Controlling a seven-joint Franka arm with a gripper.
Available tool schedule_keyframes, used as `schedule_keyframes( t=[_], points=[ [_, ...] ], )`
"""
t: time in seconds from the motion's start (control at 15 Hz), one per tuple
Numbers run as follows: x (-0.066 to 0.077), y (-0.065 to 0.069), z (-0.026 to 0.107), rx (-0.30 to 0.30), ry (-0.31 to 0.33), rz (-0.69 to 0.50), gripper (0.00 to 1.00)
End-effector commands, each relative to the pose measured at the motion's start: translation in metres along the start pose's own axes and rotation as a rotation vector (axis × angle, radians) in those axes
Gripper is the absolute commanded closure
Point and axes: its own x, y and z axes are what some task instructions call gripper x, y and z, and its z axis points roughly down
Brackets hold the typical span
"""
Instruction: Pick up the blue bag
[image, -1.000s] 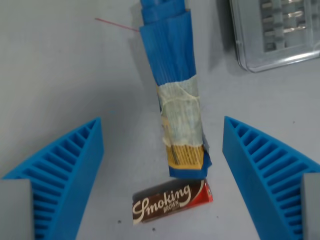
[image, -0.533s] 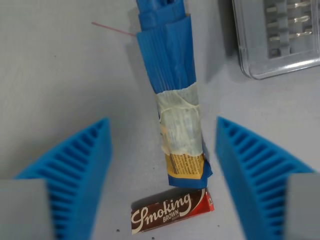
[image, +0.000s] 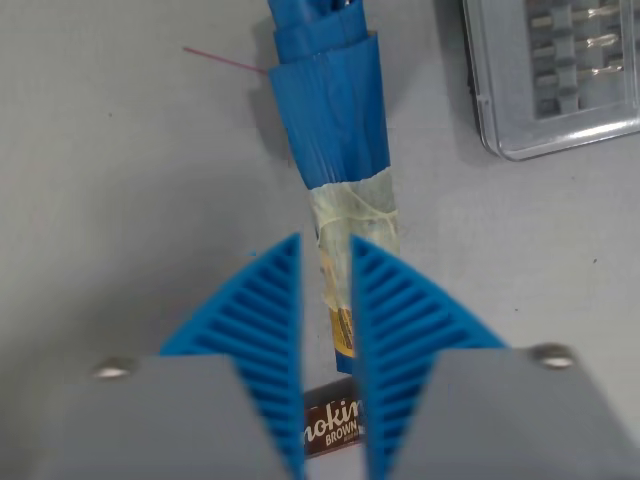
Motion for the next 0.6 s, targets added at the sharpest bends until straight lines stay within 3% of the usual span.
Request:
schedule_keyframes(
  t=[0.07,0.2,0.6],
  points=[
    [-0.007,0.002,0.0,-0.013,0.094,-0.018,1.0],
    [-0.007,0.002,0.0,-0.013,0.094,-0.018,1.0],
    [-0.008,0.002,-0.02,-0.007,0.073,-0.018,1.0]
  ],
)
